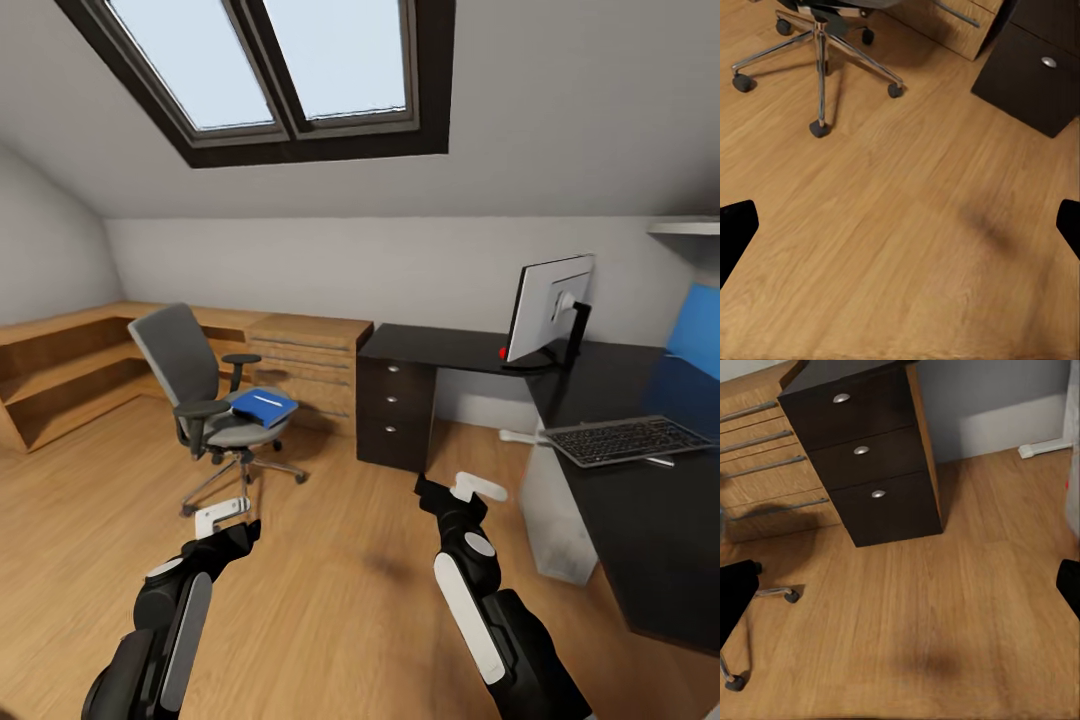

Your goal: In the bedroom, organize the workspace by keeping the computer under the desk, ensuring the monitor is on the desk, placing the keyboard on the desk next to the monitor, placing the mouse on the desk next to the keyboard, moving the folder from the swivel chair onto the desk next to the mouse, stacking the notebook on top of the folder with the pen on top of the notebook, and positioning the swivel chair next to the desk.

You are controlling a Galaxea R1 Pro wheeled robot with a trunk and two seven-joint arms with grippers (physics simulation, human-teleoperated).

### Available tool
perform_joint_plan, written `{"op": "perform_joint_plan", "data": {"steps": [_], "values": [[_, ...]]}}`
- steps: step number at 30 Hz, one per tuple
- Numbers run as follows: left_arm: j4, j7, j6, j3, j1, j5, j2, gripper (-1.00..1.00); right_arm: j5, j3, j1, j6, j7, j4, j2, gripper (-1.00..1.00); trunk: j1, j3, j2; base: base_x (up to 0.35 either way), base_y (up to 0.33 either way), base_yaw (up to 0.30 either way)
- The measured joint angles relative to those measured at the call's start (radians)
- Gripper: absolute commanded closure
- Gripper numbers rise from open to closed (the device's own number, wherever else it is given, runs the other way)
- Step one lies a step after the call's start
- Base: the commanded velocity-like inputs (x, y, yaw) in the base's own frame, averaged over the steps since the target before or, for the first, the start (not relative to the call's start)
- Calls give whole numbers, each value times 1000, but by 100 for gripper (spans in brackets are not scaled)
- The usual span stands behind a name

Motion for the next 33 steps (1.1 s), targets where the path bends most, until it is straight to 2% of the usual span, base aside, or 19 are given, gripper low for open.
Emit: {"op": "perform_joint_plan", "data": {"steps": [14, 33], "values": [[1, 0, 0, 0, 1, 0, 0, -100, 1, 1, 0, -4, 1, 4, 0, -100, -54, 48, 98, -329, 2, -288], [1, 0, 0, -2, 1, 0, -1, -100, 0, 2, 0, -5, -1, 5, 1, -100, -54, 49, 98, -32, 0, -35]]}}
